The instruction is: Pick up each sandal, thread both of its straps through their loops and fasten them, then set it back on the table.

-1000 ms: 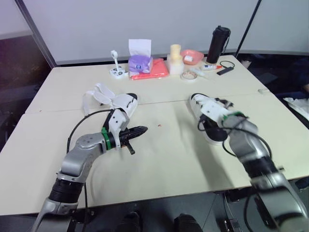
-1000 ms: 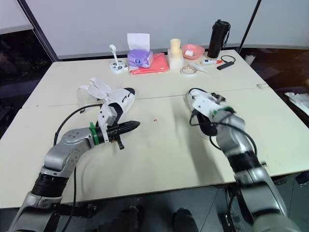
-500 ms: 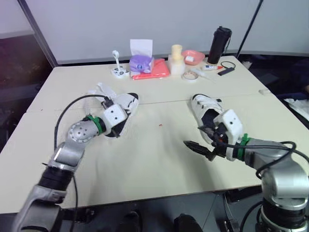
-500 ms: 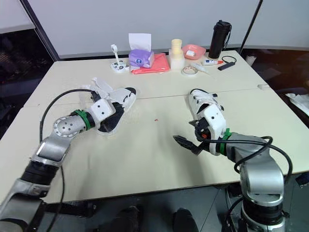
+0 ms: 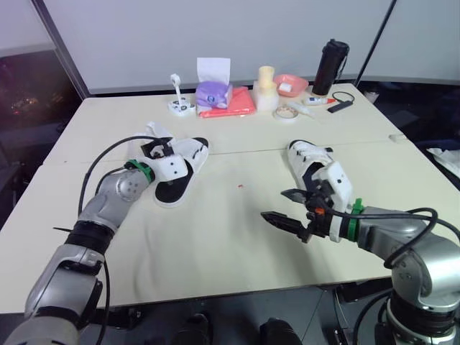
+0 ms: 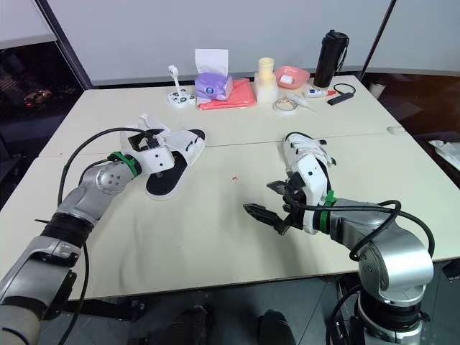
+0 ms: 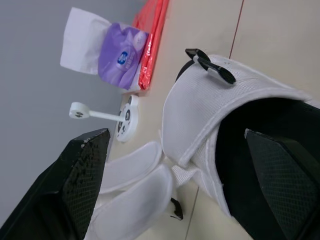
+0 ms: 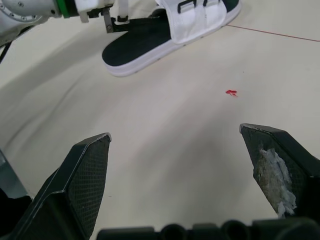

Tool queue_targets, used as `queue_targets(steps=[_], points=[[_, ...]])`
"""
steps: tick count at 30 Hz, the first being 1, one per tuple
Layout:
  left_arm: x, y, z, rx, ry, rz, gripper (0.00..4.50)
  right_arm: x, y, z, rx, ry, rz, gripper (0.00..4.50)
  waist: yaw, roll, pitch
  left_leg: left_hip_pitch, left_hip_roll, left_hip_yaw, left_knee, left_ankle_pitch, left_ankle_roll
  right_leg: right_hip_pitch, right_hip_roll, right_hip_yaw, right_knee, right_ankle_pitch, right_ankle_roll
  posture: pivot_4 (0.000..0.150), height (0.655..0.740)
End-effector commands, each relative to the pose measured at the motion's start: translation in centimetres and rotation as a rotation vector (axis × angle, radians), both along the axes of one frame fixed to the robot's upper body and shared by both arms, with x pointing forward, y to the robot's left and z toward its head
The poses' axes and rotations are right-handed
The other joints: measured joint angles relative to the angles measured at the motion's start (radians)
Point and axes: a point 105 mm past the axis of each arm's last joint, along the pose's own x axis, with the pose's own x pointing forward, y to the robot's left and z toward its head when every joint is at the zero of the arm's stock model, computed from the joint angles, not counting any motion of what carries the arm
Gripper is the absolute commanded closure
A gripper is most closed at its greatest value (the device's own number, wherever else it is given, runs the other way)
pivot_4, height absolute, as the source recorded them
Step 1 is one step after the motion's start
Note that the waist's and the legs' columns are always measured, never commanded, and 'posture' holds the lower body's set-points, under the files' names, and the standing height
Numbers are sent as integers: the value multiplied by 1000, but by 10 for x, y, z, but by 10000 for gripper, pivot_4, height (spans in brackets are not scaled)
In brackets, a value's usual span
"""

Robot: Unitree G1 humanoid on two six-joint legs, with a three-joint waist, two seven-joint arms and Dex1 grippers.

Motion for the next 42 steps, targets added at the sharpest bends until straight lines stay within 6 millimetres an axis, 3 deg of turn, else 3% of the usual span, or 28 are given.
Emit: queue_targets(steps=[1,8,15,18,25,31,35,39,42], points=[[13,-5,8,12,-61,24,461,-1,0,5,-16,-38,4,0,0,0,0,0,0,0,0,0,0,0,0,0,0,0,0,1500,7400],[34,-19,1,27,-111,101,461,3,-5,3,-38,-53,-32,0,0,-3,2,0,0,0,1,0,0,0,0,0,1,0,1,1500,7400],[40,-27,-11,28,-97,160,461,5,-8,1,-54,-66,-60,0,-1,-4,2,0,0,0,1,0,0,0,0,-1,1,0,1,1500,7400],[40,-27,-19,39,-81,175,9472,5,-8,1,-55,-68,-67,0,-1,-4,2,0,0,0,1,0,0,0,0,-1,2,0,1,1500,7400],[38,-26,-28,37,-74,191,44301,6,-10,-1,-65,-72,-85,0,2,-3,0,1,0,0,2,0,0,2,0,-1,3,0,1,1500,7400],[37,-37,-9,-4,-148,114,44709,8,-11,1,-66,-79,-92,0,2,-2,-1,1,-1,-1,6,0,0,3,0,-1,4,0,1,1500,7400],[26,-62,14,-10,-232,-104,44709,10,-16,4,-71,-90,-107,0,6,-3,0,-1,-1,-1,8,0,0,3,0,-2,4,0,1,1500,7400],[-3,-91,34,-3,-300,-413,44709,14,-28,9,-87,-107,-128,0,13,-5,1,-3,-1,-1,10,0,0,2,0,-2,4,0,1,1500,7400],[-32,-107,30,67,-297,-651,44709,17,-37,11,-105,-117,-140,0,17,-5,1,-4,-1,0,10,-1,2,1,-1,-2,3,0,1,1500,7400]])
